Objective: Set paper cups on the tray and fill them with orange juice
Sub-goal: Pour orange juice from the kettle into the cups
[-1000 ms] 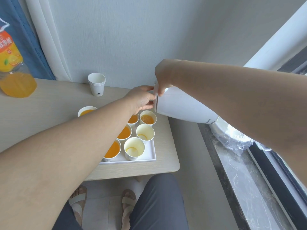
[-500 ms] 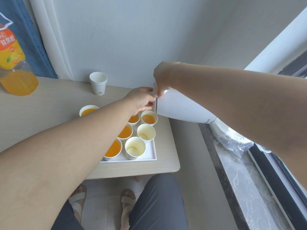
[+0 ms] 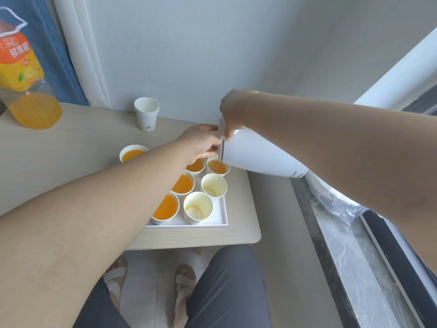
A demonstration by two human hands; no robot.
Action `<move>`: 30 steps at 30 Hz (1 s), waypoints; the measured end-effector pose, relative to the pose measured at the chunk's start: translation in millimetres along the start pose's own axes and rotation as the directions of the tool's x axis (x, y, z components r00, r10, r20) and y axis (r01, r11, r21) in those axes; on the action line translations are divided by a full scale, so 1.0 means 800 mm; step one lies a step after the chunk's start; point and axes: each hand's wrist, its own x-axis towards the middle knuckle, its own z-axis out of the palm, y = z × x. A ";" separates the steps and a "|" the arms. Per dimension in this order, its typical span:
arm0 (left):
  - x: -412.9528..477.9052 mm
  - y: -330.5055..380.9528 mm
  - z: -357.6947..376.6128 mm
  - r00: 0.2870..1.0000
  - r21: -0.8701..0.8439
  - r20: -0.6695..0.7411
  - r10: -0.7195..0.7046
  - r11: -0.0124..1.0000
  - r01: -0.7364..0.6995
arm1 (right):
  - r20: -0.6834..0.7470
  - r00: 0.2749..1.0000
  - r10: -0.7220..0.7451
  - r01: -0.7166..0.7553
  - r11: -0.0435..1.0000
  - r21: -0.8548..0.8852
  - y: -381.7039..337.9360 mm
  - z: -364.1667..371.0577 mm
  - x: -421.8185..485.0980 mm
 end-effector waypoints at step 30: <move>-0.031 0.029 0.006 0.988 0.082 -0.109 0.106 0.992 -0.097 | 0.068 0.969 0.239 -0.194 0.556 0.808 0.061 0.055 -0.063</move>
